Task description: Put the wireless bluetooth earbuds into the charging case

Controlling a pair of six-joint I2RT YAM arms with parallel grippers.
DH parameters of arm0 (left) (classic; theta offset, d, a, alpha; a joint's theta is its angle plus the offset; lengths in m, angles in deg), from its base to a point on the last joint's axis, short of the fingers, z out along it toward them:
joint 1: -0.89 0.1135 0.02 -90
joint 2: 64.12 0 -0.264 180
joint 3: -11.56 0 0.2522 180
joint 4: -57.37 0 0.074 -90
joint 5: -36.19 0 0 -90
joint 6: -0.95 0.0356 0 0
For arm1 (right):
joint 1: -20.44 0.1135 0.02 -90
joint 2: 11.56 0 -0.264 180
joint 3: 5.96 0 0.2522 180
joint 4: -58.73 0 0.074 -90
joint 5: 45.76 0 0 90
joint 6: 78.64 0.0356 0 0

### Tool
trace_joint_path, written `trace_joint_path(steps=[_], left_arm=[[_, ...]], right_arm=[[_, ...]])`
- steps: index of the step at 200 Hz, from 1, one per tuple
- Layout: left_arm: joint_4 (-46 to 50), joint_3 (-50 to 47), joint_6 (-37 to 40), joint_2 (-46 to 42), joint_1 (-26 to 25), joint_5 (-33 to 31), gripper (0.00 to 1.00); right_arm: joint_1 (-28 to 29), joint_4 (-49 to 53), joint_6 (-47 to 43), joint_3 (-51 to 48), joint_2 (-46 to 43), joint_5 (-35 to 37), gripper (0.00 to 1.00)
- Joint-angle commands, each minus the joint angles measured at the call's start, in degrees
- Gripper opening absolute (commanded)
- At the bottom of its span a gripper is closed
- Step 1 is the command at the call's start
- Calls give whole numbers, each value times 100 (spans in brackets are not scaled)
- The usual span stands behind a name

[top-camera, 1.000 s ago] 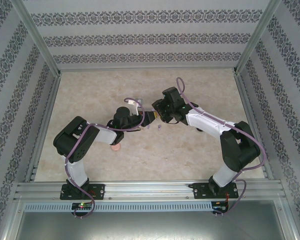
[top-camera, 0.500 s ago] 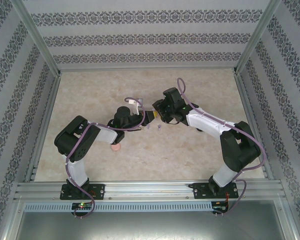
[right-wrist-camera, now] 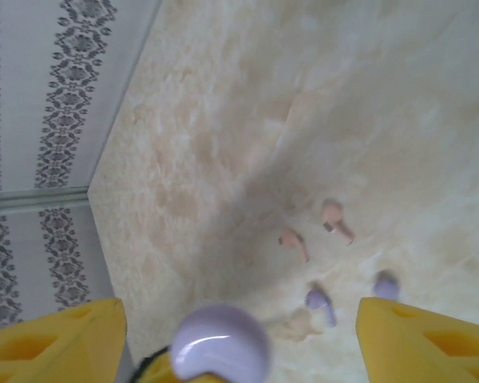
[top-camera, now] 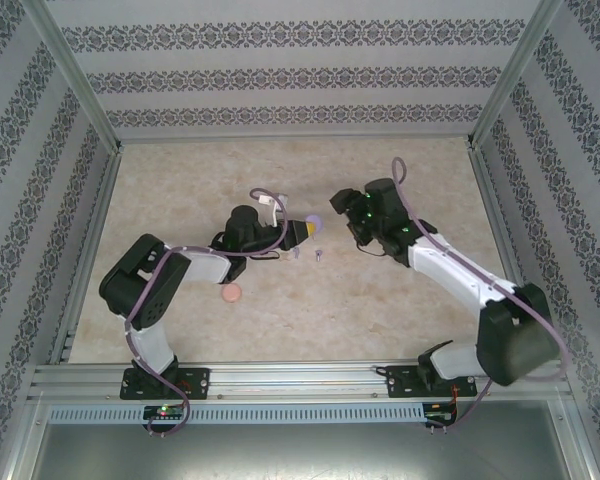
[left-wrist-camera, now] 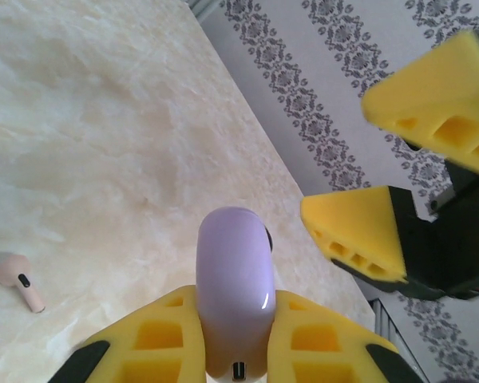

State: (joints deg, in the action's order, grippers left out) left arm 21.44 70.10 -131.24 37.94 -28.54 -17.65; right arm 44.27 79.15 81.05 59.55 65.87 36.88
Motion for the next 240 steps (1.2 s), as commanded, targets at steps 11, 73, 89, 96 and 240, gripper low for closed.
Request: trace_joint_path(steps=[11,73,89,96,240], left_arm=[[1348,465,774,-577,165,932,0],[2122,922,1059,-614,227,1852,0],[2149,987,1020,-604,227,1923,0],[2182,998,1036,-620,226,1921,0],[2216,1001,1011,-989,216,1904,0]], right_arm=[[-331,-412,-2204,-573,-534,-795,76],[-360,-746,-3624,-1009,-1080,-1967,74],[-320,-792,-3662,-978,-1003,-2062,73],[-304,-842,-3656,-973,-972,-2085,72],[-646,-1368,-3211,-1400,-115,-1784,57]])
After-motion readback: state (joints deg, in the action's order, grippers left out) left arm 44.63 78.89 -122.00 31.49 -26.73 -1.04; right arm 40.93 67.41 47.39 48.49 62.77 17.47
